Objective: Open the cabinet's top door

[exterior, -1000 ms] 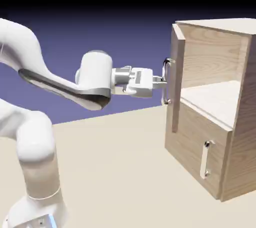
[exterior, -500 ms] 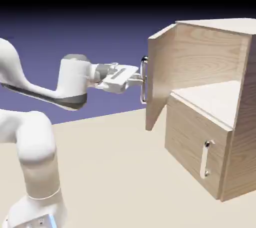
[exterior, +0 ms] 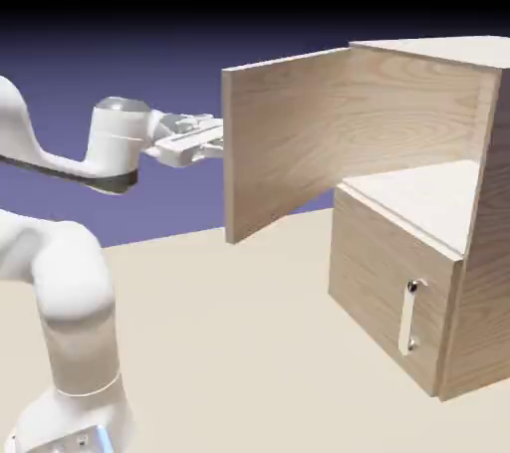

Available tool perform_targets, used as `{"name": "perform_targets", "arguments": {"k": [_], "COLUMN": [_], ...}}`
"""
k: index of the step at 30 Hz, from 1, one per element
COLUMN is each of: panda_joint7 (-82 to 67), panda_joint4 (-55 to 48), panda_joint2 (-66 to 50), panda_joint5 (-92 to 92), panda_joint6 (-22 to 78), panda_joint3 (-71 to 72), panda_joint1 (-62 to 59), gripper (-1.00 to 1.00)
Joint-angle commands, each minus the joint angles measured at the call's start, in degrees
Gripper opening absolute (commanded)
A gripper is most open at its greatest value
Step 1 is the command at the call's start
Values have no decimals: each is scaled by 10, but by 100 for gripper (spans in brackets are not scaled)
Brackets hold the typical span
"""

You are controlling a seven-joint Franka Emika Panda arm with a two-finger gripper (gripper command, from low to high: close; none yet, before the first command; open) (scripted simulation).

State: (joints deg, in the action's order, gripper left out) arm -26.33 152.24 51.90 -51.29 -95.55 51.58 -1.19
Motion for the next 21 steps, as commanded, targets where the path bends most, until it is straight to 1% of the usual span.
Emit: {"name": "perform_targets", "arguments": {"k": [1, 10, 15, 20, 21], "panda_joint7": [2, 11, 3, -16, -16], "panda_joint4": [-19, -196, -286, -377, -377], "panda_joint2": [-11, -78, -76, -52, -52], "panda_joint5": [14, 108, 145, 180, 180], "panda_joint6": [22, 195, 261, 320, 320], "panda_joint3": [21, 205, 293, 365, 365], "panda_joint1": [-14, -182, -286, -388, -388], "gripper": [-100, -100, -100, -100, 100]}}
